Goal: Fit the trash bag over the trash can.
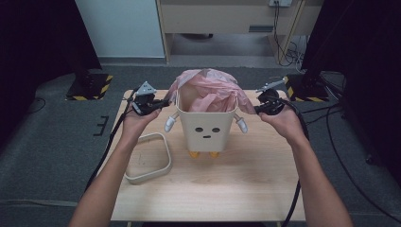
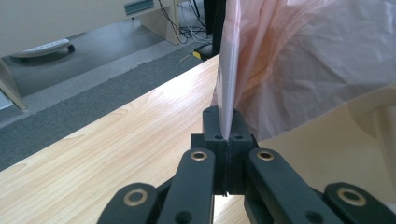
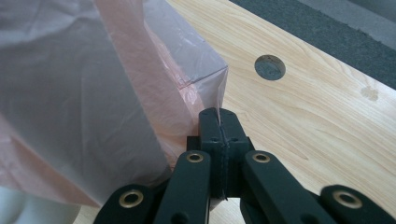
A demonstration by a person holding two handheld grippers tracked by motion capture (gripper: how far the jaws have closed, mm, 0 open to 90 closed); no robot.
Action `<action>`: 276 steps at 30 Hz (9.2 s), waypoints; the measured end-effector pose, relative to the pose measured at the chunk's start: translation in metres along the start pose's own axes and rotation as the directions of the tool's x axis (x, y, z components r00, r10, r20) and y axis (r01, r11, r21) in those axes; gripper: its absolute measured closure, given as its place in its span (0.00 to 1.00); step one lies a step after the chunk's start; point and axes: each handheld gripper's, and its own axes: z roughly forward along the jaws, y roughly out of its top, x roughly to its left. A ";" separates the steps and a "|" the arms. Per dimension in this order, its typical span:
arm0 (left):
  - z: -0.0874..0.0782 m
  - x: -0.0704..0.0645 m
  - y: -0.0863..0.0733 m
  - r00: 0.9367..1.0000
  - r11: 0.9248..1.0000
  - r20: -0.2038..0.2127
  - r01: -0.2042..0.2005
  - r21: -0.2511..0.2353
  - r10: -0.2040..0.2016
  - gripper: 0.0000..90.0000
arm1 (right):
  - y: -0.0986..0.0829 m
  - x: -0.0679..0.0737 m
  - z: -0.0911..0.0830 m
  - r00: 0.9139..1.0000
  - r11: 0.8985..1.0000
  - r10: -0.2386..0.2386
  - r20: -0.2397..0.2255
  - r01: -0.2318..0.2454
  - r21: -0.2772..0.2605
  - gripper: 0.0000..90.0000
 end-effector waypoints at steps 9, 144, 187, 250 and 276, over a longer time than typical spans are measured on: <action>-0.007 -0.005 -0.003 0.994 0.997 -0.112 -0.026 -0.067 0.018 0.75 | 0.002 -0.006 -0.016 0.999 0.988 0.040 0.036 -0.035 -0.149 0.84; -0.057 -0.042 0.034 0.987 0.953 -0.028 -0.162 -0.255 0.160 1.00 | 0.051 0.068 -0.096 0.963 0.842 -0.225 -0.149 0.116 -0.526 0.50; -0.067 -0.049 0.013 0.976 0.954 0.015 -0.207 -0.215 0.215 1.00 | 0.020 0.100 -0.112 0.947 0.820 -0.272 -0.172 0.134 -0.557 0.47; -0.091 -0.061 0.020 0.961 0.934 0.040 -0.256 -0.248 0.274 1.00 | -0.011 0.056 -0.129 0.941 0.835 -0.207 -0.269 0.027 -0.550 1.00; -0.085 -0.062 -0.001 0.943 0.929 0.073 -0.303 -0.214 0.325 1.00 | -0.030 0.080 -0.087 0.903 0.879 -0.263 -0.339 0.079 -0.471 1.00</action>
